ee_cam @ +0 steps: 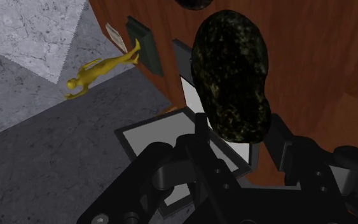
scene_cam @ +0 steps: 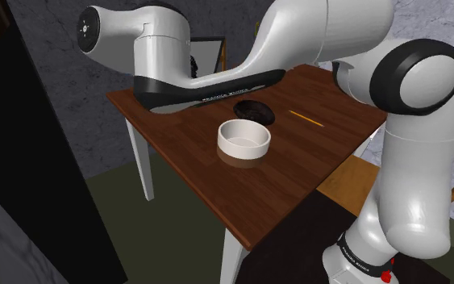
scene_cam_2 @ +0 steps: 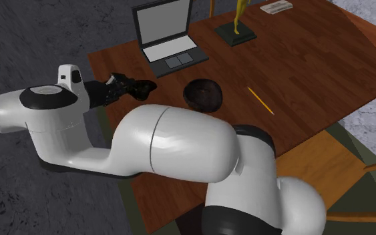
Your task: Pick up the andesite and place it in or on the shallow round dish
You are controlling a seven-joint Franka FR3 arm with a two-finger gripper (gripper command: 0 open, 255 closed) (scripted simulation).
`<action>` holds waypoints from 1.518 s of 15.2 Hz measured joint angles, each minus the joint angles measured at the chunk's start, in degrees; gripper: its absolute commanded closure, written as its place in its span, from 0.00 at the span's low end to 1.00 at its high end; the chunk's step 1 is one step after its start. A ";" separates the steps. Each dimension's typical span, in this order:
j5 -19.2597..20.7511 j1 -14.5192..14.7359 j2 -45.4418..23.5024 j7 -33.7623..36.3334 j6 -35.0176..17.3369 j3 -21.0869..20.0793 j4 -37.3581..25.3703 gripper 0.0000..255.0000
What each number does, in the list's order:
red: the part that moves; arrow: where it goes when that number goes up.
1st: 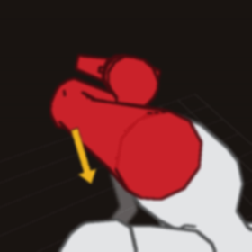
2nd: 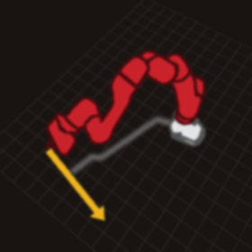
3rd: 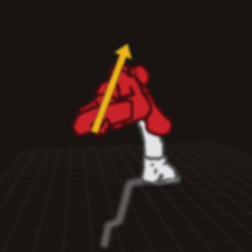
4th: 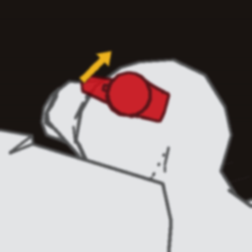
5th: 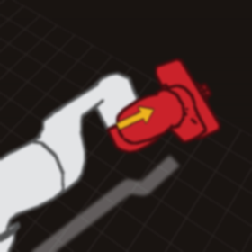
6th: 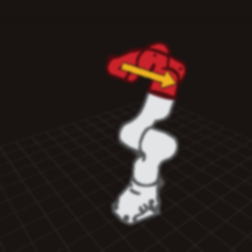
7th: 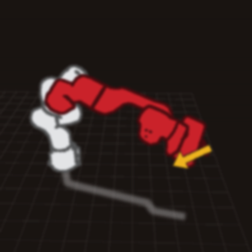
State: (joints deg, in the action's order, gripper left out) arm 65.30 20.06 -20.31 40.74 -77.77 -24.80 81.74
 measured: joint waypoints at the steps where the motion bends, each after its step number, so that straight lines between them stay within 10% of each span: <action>1: -0.56 -1.23 2.00 -0.29 -1.22 0.13 2.25 1.00; 12: -4.79 -12.09 22.42 -3.47 -18.26 5.54 26.93 1.00; 23: -3.39 -17.05 32.87 -6.50 -30.83 12.75 40.35 1.00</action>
State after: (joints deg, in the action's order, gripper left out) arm 61.91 3.01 12.56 34.23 -108.60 -12.05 122.09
